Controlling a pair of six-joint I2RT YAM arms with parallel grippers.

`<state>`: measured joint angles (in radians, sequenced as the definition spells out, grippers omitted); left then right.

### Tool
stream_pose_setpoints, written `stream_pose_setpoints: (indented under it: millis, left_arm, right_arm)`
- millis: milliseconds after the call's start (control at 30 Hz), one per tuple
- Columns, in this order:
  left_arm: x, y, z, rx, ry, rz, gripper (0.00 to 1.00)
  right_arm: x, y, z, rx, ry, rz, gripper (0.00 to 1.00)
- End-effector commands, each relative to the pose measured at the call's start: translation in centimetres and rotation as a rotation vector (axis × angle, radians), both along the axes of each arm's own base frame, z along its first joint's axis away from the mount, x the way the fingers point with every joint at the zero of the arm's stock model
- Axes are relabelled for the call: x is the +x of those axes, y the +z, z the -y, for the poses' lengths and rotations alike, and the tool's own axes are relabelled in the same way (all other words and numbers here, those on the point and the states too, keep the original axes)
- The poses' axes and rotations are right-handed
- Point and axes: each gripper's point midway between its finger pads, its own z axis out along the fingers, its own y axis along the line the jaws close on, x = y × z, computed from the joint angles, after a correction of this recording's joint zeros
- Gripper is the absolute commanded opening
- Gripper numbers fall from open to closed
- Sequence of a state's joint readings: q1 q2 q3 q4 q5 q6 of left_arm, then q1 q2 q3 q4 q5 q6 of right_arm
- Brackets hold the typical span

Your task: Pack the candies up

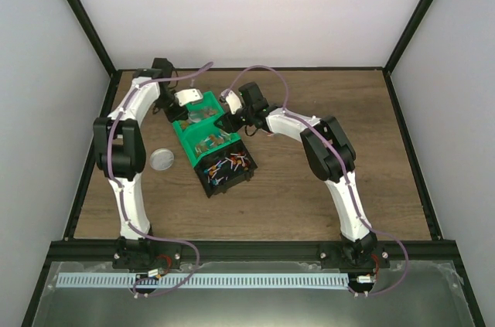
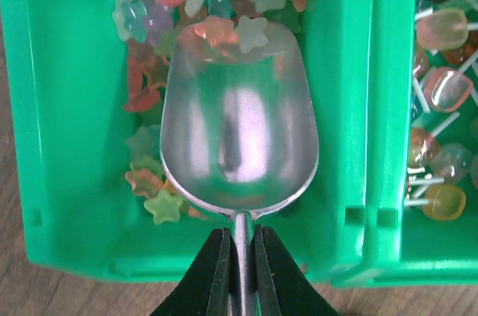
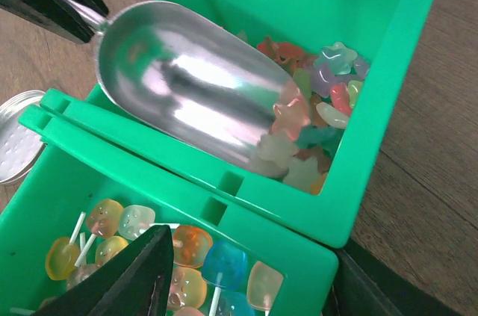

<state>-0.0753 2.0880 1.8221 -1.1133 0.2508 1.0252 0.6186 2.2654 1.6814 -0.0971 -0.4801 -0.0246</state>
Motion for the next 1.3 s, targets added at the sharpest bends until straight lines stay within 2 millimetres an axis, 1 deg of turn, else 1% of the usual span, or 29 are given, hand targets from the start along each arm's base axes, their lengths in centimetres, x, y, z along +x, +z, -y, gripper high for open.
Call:
stream_pose_setpoints:
  millis: [0, 200, 267, 300, 367, 567, 700, 767, 867, 1033, 1267]
  left_arm:
    - [-3.6, -3.9, 3.1, -0.063, -0.061, -0.163, 0.04]
    - [-4.3, -4.1, 5.8, -0.229, -0.054, -0.156, 0.04]
    - [-4.7, -3.7, 6.6, -0.295, -0.054, -0.134, 0.04]
    - [-4.6, -3.0, 6.7, -0.323, -0.052, -0.104, 0.04]
    - [-4.7, -2.5, 6.8, -0.374, -0.038, -0.070, 0.04]
    - [-4.1, -1.5, 5.8, -0.488, 0.015, -0.037, 0.04]
    - [-4.0, -0.9, 5.1, -0.537, 0.023, -0.005, 0.04]
    - [-3.9, -0.5, 4.5, -0.560, 0.029, 0.022, 0.04]
    - [-3.9, -0.4, 3.9, -0.596, 0.043, 0.044, 0.04]
    - [-3.9, -0.3, 3.0, -0.623, 0.062, 0.079, 0.04]
    - [-3.5, 0.4, 1.5, -0.643, 0.108, 0.126, 0.04]
  right_arm:
    - [-1.0, 3.0, -1.8, 0.076, 0.084, 0.066, 0.53]
    - [-1.4, 3.0, -1.8, 0.081, 0.099, 0.071, 0.53]
    - [-1.4, 2.9, -1.8, 0.079, 0.098, 0.073, 0.53]
    - [-1.4, 2.9, -1.7, 0.077, 0.095, 0.074, 0.53]
    - [-1.2, 3.0, -1.6, 0.073, 0.087, 0.079, 0.53]
    - [-0.2, 2.6, -0.9, 0.053, 0.029, 0.072, 0.55]
    - [0.5, 2.8, 0.0, 0.059, -0.010, 0.049, 0.58]
    - [0.5, 2.9, 0.2, 0.061, -0.016, 0.048, 0.60]
    - [0.6, 3.1, 0.2, 0.065, -0.017, 0.051, 0.65]
    - [0.5, 3.7, 0.0, 0.075, -0.012, 0.053, 0.78]
    - [0.6, 4.5, 0.3, 0.071, -0.021, 0.071, 0.86]
